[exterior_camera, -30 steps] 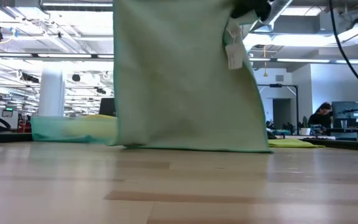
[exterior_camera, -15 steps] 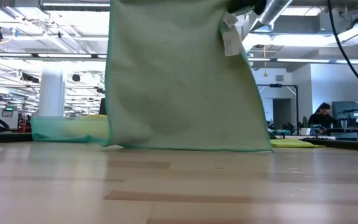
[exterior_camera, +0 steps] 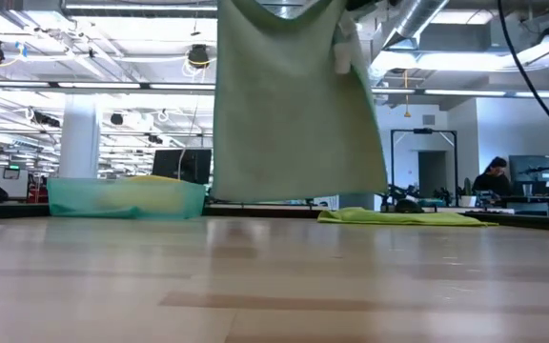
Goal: Fold microfiber towels
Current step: Fold the green microfiber towel
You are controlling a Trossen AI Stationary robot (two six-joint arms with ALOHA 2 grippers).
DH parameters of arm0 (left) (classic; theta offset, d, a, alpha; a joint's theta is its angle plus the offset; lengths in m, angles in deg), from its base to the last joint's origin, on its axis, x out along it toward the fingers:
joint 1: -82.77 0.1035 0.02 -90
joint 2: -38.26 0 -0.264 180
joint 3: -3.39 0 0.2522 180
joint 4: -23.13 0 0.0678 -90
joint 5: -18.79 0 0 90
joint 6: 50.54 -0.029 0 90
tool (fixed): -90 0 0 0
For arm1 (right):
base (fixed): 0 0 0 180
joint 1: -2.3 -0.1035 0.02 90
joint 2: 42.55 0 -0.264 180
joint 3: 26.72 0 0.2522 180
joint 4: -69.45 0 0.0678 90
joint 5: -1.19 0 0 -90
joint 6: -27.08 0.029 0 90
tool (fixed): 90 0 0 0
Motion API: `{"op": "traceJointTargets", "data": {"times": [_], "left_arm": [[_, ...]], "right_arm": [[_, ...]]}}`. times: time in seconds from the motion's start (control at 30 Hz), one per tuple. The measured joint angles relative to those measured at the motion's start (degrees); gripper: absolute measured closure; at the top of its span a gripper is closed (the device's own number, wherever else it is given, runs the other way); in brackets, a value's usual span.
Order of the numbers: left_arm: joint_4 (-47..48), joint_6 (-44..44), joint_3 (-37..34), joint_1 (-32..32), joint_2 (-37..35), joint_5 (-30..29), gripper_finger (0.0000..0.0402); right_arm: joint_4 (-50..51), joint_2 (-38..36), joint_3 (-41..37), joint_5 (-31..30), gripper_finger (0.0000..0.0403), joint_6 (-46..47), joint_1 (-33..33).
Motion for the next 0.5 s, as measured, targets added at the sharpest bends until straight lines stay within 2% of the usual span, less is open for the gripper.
{"op": "traceJointTargets", "data": {"times": [0.07, 0.23, 0.5], "left_arm": [[1.2, 1.1, 0.0, -0.4, -0.1, 3.3, 0.0401], [13.2, 7.8, -0.1, -3.3, 0.5, 9.7, 0.0401], [24.4, 21.0, -0.6, -10.8, 0.4, 15.3, 0.0401]], "right_arm": [[3.6, -0.6, 0.5, 0.1, 0.0399, 1.8, -0.7], [13.9, -1.2, -1.3, 1.7, 0.0399, 7.8, -5.3], [14.2, -0.7, -12.9, 6.9, 0.0398, 16.2, -14.6]]}}
